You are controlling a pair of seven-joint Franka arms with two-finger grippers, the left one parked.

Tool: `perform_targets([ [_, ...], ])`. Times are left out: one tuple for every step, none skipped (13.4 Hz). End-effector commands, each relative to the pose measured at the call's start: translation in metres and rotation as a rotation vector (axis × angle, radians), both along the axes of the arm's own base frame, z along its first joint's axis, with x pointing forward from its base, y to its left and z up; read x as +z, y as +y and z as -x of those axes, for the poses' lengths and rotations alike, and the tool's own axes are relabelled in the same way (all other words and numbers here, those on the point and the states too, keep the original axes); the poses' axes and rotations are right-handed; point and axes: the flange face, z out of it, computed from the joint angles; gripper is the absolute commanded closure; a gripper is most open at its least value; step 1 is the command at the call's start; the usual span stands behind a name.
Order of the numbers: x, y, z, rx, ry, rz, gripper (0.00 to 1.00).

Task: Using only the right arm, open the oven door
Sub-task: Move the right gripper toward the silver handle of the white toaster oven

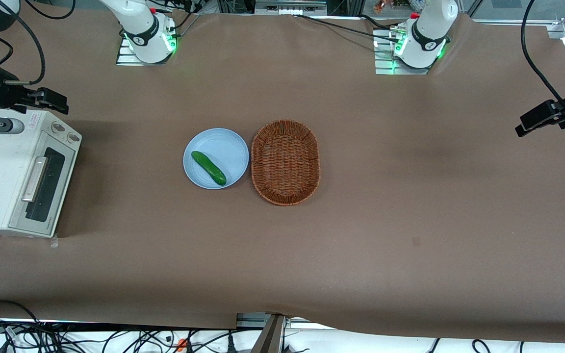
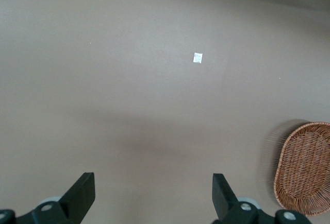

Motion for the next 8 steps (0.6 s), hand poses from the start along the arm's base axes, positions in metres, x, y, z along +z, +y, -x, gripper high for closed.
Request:
perform_targets([
  [-0.024,-0.003,-0.01,0.012,0.047,0.114,0.01],
  [-0.045,-0.007,-0.021,0.03,0.065,0.17,0.13],
  [-0.061,-0.009,-0.032,0.049,0.063,0.21,0.39],
  [-0.073,-0.013,-0.042,0.063,0.04,0.229,0.75],
  [-0.087,-0.016,-0.052,0.072,0.027,0.241,0.98],
  [-0.093,-0.017,-0.059,0.083,0.004,0.258,1.0],
  [-0.103,-0.021,-0.067,0.075,-0.022,0.301,1.0],
  [-0.118,-0.028,-0.075,0.059,-0.031,0.349,1.0],
])
